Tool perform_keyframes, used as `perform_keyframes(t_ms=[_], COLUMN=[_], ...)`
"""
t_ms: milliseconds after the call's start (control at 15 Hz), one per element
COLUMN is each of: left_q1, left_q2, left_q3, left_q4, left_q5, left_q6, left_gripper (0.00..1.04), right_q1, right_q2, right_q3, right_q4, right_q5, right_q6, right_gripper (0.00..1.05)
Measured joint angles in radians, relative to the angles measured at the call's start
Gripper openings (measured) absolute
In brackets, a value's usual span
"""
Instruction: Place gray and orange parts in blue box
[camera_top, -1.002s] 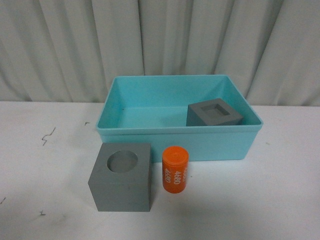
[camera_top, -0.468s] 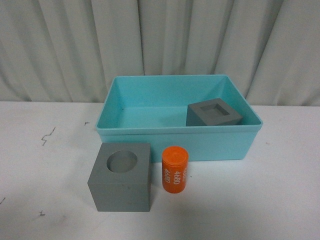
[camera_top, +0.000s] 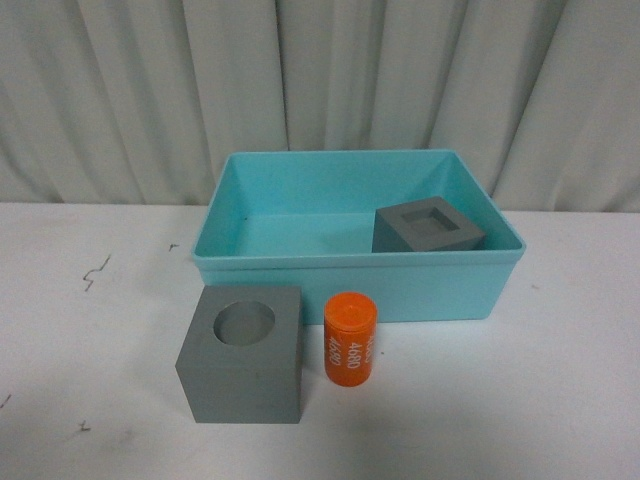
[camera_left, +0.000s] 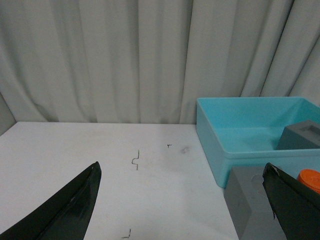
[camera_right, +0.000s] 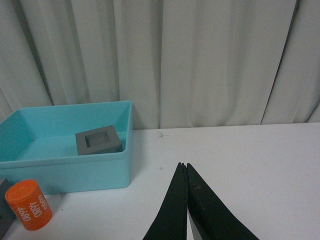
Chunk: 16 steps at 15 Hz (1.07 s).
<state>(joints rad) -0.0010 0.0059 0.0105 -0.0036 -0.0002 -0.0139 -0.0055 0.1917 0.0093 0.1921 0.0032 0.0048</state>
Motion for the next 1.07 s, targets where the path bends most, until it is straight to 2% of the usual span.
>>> perform_keyframes(t_ms=[67,200,334,401,868,935,1002,1069], left_q1=[0.0,0.0,0.0,0.0,0.0,-0.02,-0.062,-0.087], left_q2=[0.0,0.0,0.0,0.0,0.0,0.047,0.21,0.289], left_q3=[0.0,0.0,0.0,0.0,0.0,0.054,0.162,0.235], left_q4=[0.0,0.0,0.0,0.0,0.0,-0.165,-0.346,-0.426], left_q5=[0.0,-0.001,0.0,0.0,0.0,-0.047,-0.097,-0.106], left_q6=[0.0,0.0,0.0,0.0,0.0,-0.027,-0.084,-0.117], left_gripper=[0.98,0.98,0.98,0.98,0.98,0.98,0.98,0.98], right_q1=[0.0,0.0,0.0,0.0,0.0,0.0,0.0,0.0], right_q2=[-0.016,-0.183,-0.188,-0.188,-0.188,-0.188,-0.188,-0.188], right_q3=[0.0,0.0,0.001,0.001,0.001,0.001,0.001,0.001], right_q4=[-0.014,-0.195,-0.194,-0.196,-0.196,-0.196,-0.196,-0.194], right_q5=[0.0,-0.002,-0.002,-0.002,-0.002,-0.002,-0.002,-0.003], right_q6=[0.0,0.0,-0.001,-0.002,-0.002,-0.002,-0.003,-0.003], right_gripper=[0.02,0.02,0.02,0.09,0.86,0.97,0.99,0.97])
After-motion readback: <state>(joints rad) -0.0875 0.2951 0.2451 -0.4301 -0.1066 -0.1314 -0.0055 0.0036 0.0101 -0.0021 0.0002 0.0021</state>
